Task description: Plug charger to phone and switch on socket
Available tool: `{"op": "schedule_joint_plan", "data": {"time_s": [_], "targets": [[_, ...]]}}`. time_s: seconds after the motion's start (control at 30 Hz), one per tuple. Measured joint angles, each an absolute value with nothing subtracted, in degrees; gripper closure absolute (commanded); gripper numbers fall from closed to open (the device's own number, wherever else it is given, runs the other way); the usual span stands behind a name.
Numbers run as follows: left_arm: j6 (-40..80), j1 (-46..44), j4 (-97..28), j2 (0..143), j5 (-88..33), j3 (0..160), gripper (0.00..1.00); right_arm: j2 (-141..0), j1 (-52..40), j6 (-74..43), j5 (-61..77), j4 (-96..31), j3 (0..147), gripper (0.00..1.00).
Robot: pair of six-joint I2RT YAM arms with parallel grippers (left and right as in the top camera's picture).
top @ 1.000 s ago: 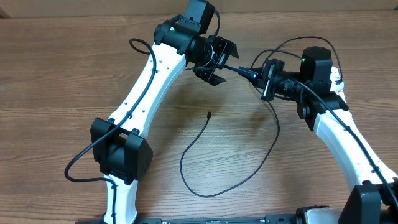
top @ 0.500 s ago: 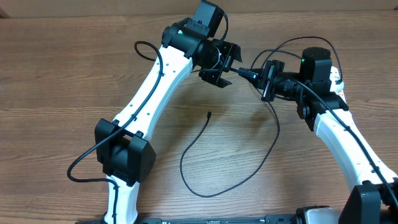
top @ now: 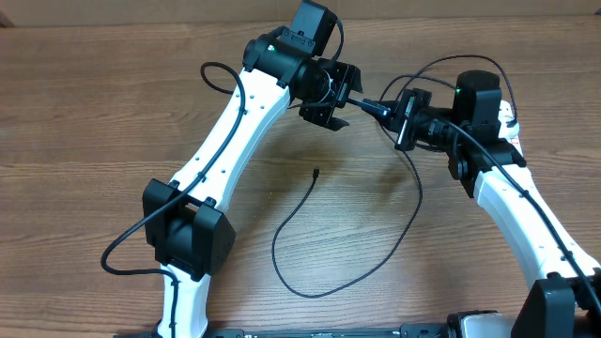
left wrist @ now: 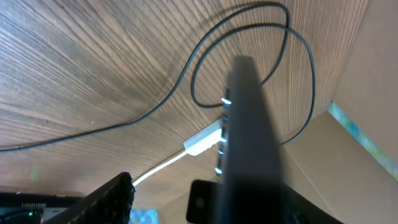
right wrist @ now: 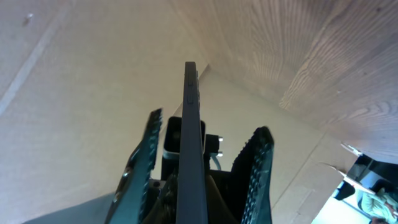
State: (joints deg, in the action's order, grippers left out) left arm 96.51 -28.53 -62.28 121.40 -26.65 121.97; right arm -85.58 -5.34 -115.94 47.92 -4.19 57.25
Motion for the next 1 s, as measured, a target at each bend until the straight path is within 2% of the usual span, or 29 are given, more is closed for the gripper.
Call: {"op": "schedule_joint_plan", "data": {"time_s": [0.1, 0.5, 1.0], "targets": [[96.5, -28.5, -62.3, 121.4, -25.5, 122.0, 0.39, -85.6, -5.3, -116.0, 48.0, -2.3, 57.3, 0.96], [96.3, -28.5, -62.1, 121.4, -24.3, 122.0, 0.46, -85.7, -5.3, -116.0, 48.3, -1.4, 57.3, 0.96], [96.1, -28.5, -61.8, 121.4, -23.9, 122.0, 0.62, -85.8, -5.4, -115.9, 50.0, -1.7, 57.3, 0.96]]}}
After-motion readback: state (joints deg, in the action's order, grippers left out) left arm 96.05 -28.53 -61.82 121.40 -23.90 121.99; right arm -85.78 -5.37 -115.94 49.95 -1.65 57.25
